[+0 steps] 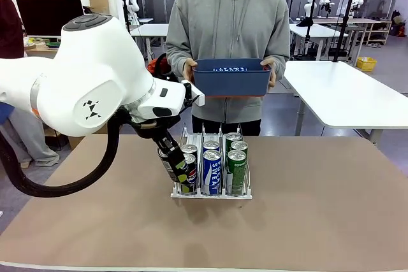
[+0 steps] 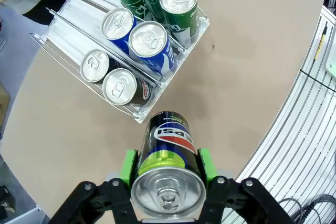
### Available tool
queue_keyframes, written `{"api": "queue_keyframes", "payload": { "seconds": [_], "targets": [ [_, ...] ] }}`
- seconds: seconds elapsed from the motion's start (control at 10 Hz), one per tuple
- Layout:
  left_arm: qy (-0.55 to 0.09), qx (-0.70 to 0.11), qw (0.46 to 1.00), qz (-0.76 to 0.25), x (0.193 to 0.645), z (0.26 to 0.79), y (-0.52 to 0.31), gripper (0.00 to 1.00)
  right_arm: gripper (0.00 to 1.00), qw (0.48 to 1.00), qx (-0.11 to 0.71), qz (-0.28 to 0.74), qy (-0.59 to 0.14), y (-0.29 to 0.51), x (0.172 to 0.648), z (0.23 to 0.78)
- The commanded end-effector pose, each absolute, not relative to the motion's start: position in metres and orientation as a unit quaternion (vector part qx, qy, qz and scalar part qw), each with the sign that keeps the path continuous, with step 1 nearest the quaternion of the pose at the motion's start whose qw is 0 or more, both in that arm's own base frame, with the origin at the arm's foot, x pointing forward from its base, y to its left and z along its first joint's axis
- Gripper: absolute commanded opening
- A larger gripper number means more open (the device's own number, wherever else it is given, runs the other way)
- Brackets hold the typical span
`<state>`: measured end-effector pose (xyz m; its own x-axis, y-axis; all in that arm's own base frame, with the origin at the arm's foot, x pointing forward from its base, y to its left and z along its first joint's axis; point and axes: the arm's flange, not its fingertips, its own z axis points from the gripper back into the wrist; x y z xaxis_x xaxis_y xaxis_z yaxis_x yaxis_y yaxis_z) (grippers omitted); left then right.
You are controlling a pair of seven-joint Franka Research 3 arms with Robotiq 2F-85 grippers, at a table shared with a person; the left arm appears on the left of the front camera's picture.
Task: Fill the beverage cans into the dispenser.
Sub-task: Place the picked Pepsi coke in the line of the Automatic Can Dispenser with the same cans.
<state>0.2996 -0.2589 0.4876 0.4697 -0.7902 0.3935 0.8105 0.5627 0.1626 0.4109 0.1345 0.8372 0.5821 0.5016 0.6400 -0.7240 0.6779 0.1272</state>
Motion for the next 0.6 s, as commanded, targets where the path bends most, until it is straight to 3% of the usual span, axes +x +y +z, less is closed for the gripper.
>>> {"api": "queue_keyframes", "payload": {
  "seconds": [0.0,0.2,0.5],
  "targets": [
    [-0.219,-0.023,0.857,-0.466,0.297,0.491,-0.257,0.58,1.0,0.87,0.193,0.352,-0.287,0.132,0.409,0.836],
    [-0.24,-0.015,0.866,-0.438,0.306,0.481,-0.265,0.58,1.0,0.87,0.193,0.352,-0.287,0.132,0.409,0.836],
    [-0.22,-0.032,0.879,-0.421,0.333,0.459,-0.267,0.58,1.0,0.87,0.193,0.352,-0.287,0.132,0.409,0.836]
  ]
}}
